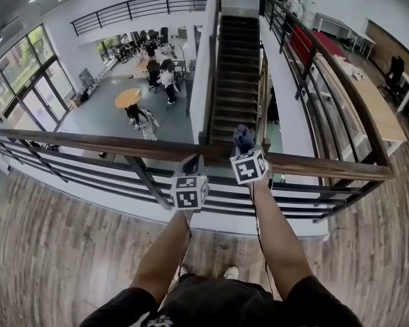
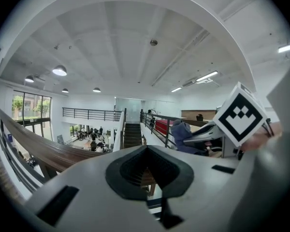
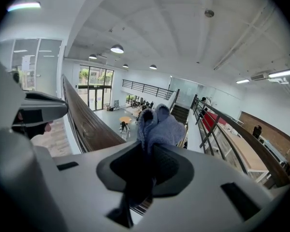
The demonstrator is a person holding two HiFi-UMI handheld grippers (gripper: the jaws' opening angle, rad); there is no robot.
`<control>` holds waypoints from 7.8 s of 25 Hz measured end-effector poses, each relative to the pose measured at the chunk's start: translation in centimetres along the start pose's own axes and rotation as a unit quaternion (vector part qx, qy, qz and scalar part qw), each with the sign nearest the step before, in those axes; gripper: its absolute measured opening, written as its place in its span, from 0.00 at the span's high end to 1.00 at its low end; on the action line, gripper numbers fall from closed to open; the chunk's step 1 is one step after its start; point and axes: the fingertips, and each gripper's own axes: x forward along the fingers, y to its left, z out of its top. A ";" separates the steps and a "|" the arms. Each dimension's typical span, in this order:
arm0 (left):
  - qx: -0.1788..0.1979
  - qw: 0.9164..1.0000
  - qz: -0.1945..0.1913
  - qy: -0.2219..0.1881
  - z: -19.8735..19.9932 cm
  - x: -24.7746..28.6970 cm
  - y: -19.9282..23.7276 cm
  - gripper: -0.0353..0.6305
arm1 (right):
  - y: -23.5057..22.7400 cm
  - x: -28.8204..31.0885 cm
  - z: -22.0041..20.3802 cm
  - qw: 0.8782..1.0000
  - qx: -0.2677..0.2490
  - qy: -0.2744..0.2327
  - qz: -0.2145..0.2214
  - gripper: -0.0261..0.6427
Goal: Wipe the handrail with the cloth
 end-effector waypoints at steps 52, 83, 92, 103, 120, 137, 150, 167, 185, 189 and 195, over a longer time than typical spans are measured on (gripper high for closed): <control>0.056 0.978 -0.200 0.018 -1.1 12.0 -55.4 0.94 | -49.1 -19.3 -28.7 0.987 0.036 0.007 -0.156 0.86; 0.039 0.954 -0.296 -0.005 -0.8 12.4 -65.5 0.94 | -59.6 -26.4 -32.0 0.957 0.120 -0.070 -0.257 0.86; 0.004 0.984 -0.178 -0.026 -2.1 7.6 -43.4 0.94 | -34.3 -22.5 -19.6 0.967 0.104 -0.187 -0.140 0.86; -0.027 0.999 0.030 0.013 -13.0 -0.5 -8.3 0.94 | 0.0 -8.2 -13.9 0.976 0.128 -0.173 0.046 0.86; -0.073 0.988 0.139 0.009 -19.4 -5.0 26.7 0.94 | 34.4 15.1 -2.3 0.966 0.108 -0.118 0.204 0.86; -0.026 0.989 0.135 0.054 -22.2 -3.0 35.4 0.94 | 43.9 26.3 0.0 0.980 0.022 -0.012 0.200 0.86; -0.047 0.987 0.137 0.062 -23.3 -2.4 31.6 0.94 | 40.0 24.4 -1.9 0.985 -0.063 0.018 0.159 0.86; -0.031 0.994 0.070 0.082 -23.2 2.8 19.4 0.94 | 27.4 20.0 -8.4 0.992 -0.061 0.021 0.111 0.86; 0.017 0.994 -0.008 0.106 -22.5 9.1 1.4 0.94 | 9.3 14.1 -18.1 0.997 -0.036 0.056 0.048 0.86; 0.018 0.994 -0.032 0.105 -23.9 9.4 -1.7 0.94 | 7.5 13.3 -20.9 0.997 -0.028 0.060 0.033 0.86; 0.029 0.992 -0.060 0.108 -24.7 11.2 -8.1 0.94 | 3.0 11.7 -24.2 0.998 -0.022 0.057 0.022 0.86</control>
